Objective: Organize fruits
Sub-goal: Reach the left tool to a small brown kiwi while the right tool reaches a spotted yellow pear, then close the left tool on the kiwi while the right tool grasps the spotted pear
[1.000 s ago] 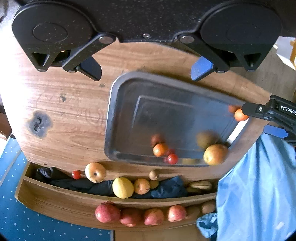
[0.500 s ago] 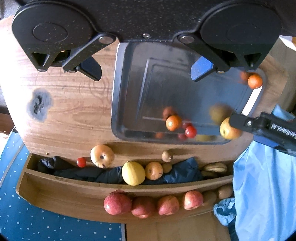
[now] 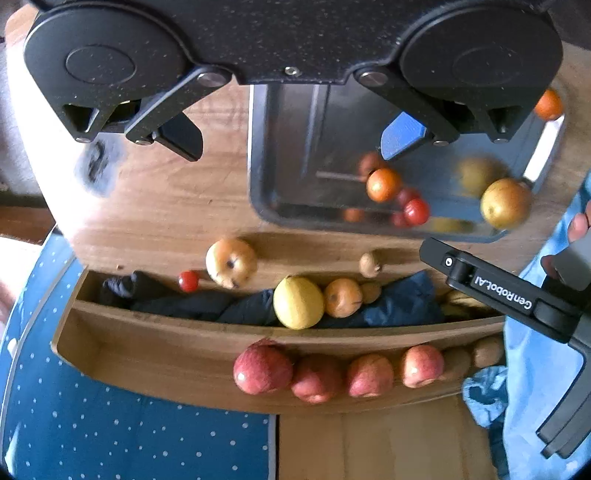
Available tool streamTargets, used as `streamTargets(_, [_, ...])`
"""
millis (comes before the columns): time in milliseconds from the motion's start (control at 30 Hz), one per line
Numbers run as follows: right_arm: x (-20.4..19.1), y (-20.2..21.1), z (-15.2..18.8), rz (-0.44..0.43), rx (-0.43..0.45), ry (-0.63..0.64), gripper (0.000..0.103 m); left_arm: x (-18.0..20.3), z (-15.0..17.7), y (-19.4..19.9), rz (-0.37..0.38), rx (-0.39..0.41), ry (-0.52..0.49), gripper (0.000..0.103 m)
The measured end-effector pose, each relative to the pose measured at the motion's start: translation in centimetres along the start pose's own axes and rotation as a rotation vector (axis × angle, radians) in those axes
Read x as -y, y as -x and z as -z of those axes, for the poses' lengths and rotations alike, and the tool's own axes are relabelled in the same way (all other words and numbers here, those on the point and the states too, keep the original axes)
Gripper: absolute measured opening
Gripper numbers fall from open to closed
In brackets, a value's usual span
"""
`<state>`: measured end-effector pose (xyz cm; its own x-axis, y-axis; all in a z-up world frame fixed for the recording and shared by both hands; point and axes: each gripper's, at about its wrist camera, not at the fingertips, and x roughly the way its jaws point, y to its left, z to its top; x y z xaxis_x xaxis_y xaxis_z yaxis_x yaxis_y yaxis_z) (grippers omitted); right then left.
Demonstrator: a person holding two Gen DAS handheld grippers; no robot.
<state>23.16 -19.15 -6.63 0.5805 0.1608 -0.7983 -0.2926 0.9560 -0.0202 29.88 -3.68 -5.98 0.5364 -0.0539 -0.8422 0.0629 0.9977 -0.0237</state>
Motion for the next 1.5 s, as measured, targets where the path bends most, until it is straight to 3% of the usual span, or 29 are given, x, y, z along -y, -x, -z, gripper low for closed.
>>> streamTargets(533, [2.7,-6.6,-4.7,0.088,0.0,0.011,0.102,1.2,-3.5,-4.9,-0.016,-0.003,-0.045,0.103])
streamTargets(933, [4.2,-10.4,-6.2,0.095,-0.004,-0.014,0.094,0.3,-4.3,-7.1,-0.025,-0.047,0.019,0.099])
streamTargets(1200, [4.3,-11.5,-6.8,0.093,-0.005,-0.043,0.086,0.3,-4.5,-7.5,0.021,-0.079,0.031,0.088])
streamTargets(1500, [4.0,-12.1,-6.9,0.081,-0.008,-0.042,0.076,0.7,-4.4,-7.8,0.075,-0.093,0.046,0.061])
